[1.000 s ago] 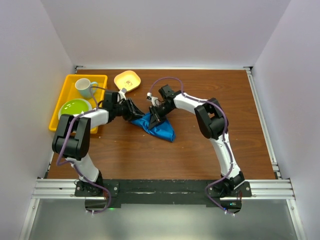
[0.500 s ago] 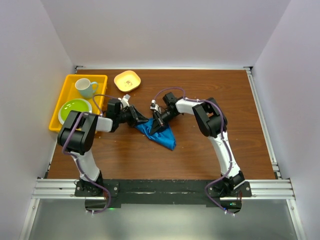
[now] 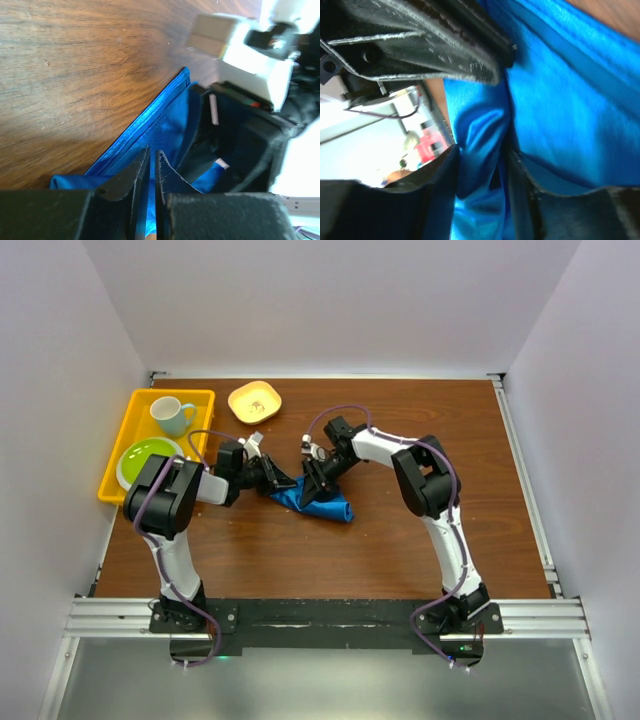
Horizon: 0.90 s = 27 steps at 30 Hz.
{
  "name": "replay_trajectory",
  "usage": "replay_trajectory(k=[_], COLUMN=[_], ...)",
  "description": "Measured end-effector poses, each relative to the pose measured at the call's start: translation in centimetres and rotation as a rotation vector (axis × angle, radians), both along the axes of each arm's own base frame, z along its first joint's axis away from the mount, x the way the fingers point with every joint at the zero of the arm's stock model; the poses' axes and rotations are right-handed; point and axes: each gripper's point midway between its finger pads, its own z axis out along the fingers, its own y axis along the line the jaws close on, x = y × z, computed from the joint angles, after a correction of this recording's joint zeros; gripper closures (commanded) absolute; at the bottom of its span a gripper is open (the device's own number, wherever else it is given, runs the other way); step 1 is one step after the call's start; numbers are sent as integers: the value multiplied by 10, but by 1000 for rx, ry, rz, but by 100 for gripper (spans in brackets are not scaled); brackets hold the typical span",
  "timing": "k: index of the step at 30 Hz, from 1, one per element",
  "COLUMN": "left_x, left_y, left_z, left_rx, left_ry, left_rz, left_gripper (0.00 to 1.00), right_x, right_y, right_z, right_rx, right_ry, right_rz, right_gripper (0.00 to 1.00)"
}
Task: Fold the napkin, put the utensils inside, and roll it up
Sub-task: Roll the napkin with the utensil
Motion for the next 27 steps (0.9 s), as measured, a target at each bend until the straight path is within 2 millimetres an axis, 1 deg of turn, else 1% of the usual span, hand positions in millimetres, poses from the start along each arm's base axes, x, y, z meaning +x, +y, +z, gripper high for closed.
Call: replay_trajectory(k=[2,5,9,11,13,17,20,24,25,27], left_x=[0,-1,0,0,0,1,1,0,0,0], left_y=[0,1,1,1,1,-1,-3,-5,-4,-4], left_z=[-1,-1,-2,-2,-2,1,2,3,3,1], left_rx=[4,8,15,17,20,16,11,11,13,21], left_ry=[-1,-2,-6,-4,0,8,11,20,22,24], left_rz=[-1,-3,-10,-11,-13,-21,-31,-38,-39,-40], left_gripper=[86,86,87,87,87,87,87,87,87,87], right_x=[2,8,15,17,15,6,3,5,5,9], right_y=[-5,-15,-29,-34,-42,-58,-64,-65,-65,-63], right_z=[4,9,13,14,15,13,11,12,13,18], right_rx=[-43,-115,-211,-244,-276,-326,-341,-364,-371,-393], right_ry=[-41,-116,-209,-244,-279,-329,-356,-396,-406,-442], right_rz=[-4,-12,-14,-14,-11,-9,-13,-11,-7,4], right_gripper=[39,36,36,38,39,40,40,32,28,23])
